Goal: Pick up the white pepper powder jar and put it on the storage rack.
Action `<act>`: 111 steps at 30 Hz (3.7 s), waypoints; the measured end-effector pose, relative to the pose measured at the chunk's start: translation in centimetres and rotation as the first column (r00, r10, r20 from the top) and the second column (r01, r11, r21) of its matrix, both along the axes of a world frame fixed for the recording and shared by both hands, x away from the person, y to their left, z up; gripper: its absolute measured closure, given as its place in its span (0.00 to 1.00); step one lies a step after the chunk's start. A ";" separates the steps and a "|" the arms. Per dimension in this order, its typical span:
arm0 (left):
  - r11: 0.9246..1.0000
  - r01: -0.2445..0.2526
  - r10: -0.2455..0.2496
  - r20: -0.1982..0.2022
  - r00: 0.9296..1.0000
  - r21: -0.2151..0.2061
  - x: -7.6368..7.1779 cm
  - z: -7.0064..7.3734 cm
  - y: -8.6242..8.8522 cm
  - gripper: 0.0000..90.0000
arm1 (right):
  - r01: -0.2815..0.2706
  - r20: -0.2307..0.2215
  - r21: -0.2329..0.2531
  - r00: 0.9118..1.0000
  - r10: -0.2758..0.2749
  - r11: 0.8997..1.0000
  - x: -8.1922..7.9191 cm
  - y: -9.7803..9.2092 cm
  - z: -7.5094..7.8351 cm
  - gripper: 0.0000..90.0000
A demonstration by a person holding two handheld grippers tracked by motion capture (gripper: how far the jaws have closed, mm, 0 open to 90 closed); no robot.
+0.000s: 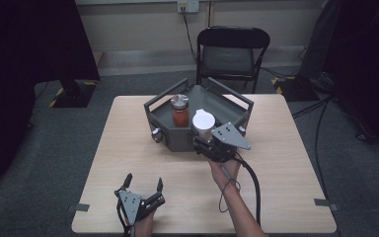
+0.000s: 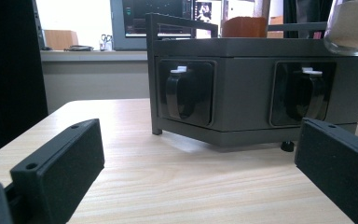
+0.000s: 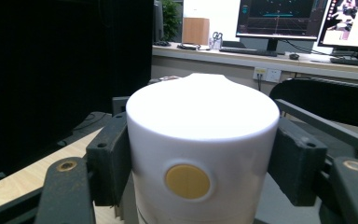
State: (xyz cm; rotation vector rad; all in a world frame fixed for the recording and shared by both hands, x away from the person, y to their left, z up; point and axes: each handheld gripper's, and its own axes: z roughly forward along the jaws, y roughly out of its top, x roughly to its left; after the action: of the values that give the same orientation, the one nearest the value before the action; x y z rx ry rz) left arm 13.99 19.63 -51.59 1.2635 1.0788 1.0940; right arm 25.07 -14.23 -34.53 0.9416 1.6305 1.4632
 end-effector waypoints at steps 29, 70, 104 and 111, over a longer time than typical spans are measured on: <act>1.000 -0.006 0.006 0.000 1.000 0.000 0.0 0.0 -0.1 0.01 | 0.133 -0.008 0.005 0.991 -0.133 0.991 5.2 0.7 2.7 0.34; 1.000 -0.011 0.011 0.000 1.000 0.000 0.0 0.0 -0.2 0.01 | 0.155 -0.082 -0.006 0.984 -0.155 0.988 9.1 1.4 1.3 0.34; 1.000 -0.013 0.013 0.000 1.000 0.000 -0.1 0.0 -0.2 0.01 | 0.192 -0.097 0.050 0.978 -0.186 0.980 8.9 0.7 0.3 0.00; 1.000 -0.013 0.013 0.000 1.000 0.000 -0.1 0.0 -0.2 0.01 | 0.192 -0.062 0.047 0.980 -0.189 0.980 8.1 0.3 -0.2 0.00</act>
State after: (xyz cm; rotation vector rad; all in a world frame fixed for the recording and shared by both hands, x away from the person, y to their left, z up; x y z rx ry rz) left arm 13.93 19.42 -51.59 1.2581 1.0887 1.1037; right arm 33.13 -13.91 -34.75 1.1468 1.5026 1.3641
